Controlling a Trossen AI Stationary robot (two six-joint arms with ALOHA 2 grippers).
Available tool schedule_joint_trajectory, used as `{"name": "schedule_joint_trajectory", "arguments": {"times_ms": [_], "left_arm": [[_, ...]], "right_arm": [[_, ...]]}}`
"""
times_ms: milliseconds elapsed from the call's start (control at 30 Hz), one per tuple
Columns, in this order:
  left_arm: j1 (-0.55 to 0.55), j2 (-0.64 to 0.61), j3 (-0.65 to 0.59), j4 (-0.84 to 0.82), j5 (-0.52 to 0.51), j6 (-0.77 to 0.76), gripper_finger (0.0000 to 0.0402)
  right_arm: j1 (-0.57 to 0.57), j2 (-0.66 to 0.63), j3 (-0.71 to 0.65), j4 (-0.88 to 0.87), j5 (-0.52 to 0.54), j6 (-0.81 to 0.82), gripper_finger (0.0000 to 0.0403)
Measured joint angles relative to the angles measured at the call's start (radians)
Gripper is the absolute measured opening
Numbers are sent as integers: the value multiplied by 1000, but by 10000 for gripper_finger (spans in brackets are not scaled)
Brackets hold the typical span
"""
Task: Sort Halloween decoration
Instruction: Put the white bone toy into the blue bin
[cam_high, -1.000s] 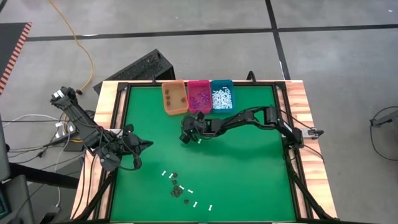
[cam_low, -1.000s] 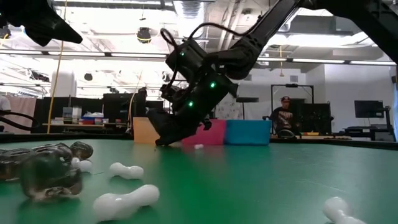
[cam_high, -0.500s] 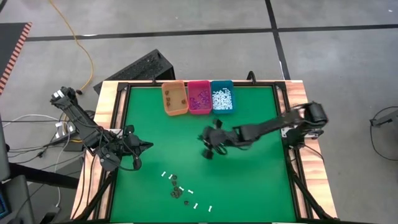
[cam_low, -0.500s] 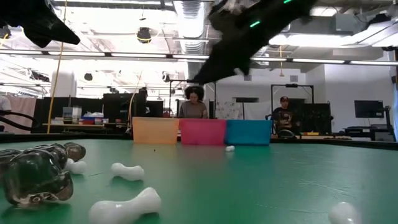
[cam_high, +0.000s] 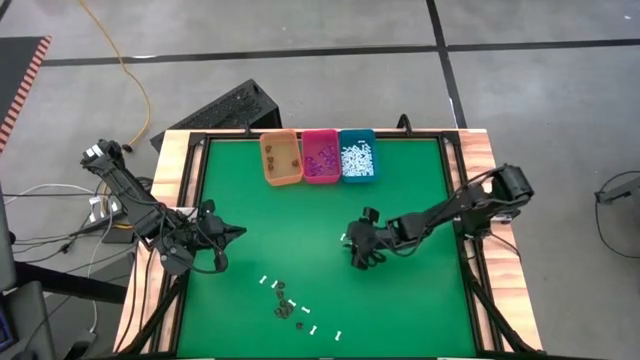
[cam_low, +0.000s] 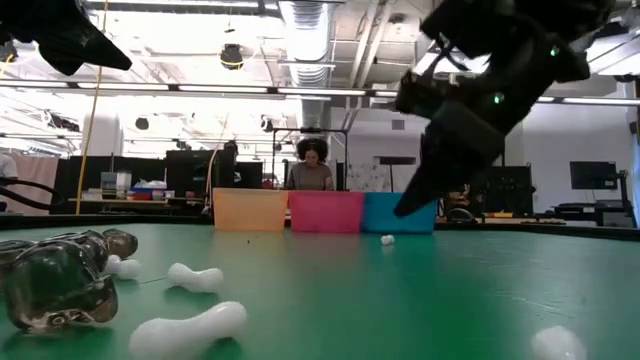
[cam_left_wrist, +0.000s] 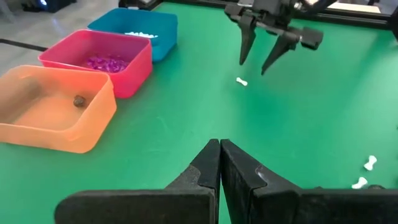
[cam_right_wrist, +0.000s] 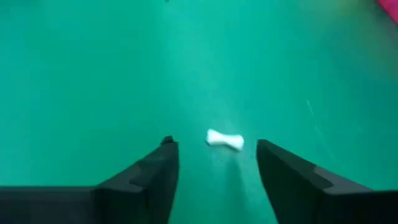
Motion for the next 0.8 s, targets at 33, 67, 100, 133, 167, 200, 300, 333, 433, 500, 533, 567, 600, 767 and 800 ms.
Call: {"name": "schedule_joint_trajectory", "arguments": {"times_ms": [33,67,100,133,167,200,300,333,433,500,533,567,600,767,800], "left_arm": [[0,0,0,-1,-5,0,0],[0,0,0,0,-10,0,0],[0,0,0,-1,-12,0,0],[0,0,0,-4,-18,0,0],[0,0,0,-4,-24,0,0],[0,0,0,-5,-29,0,0],[0,0,0,-8,-47,0,0],[0,0,0,-8,-50,0,0],[0,0,0,-8,-52,0,0],[0,0,0,-9,-52,-3,0],[0,0,0,-9,-52,-7,0],[0,0,0,-10,-51,-8,0],[0,0,0,-12,-49,-9,0],[0,0,0,-11,-45,-10,0],[0,0,0,-11,-45,-10,0]], "right_arm": [[-2,13,-3,0,0,-4,247],[-5,25,-3,1,0,-8,255],[-7,41,-2,6,2,-8,259],[-9,57,-3,15,2,-8,262],[-13,72,-4,35,0,-8,263],[-16,84,-3,64,0,-9,263],[-32,121,-1,128,0,-10,265],[-38,135,-1,143,0,-10,265],[-57,161,0,180,-18,-7,265],[-69,164,1,167,-37,18,265],[-75,163,1,159,-50,27,265],[-78,163,2,147,-56,32,265],[-78,162,2,137,-57,37,265],[-71,162,2,126,-54,38,249],[-69,162,2,124,-54,39,241]]}}
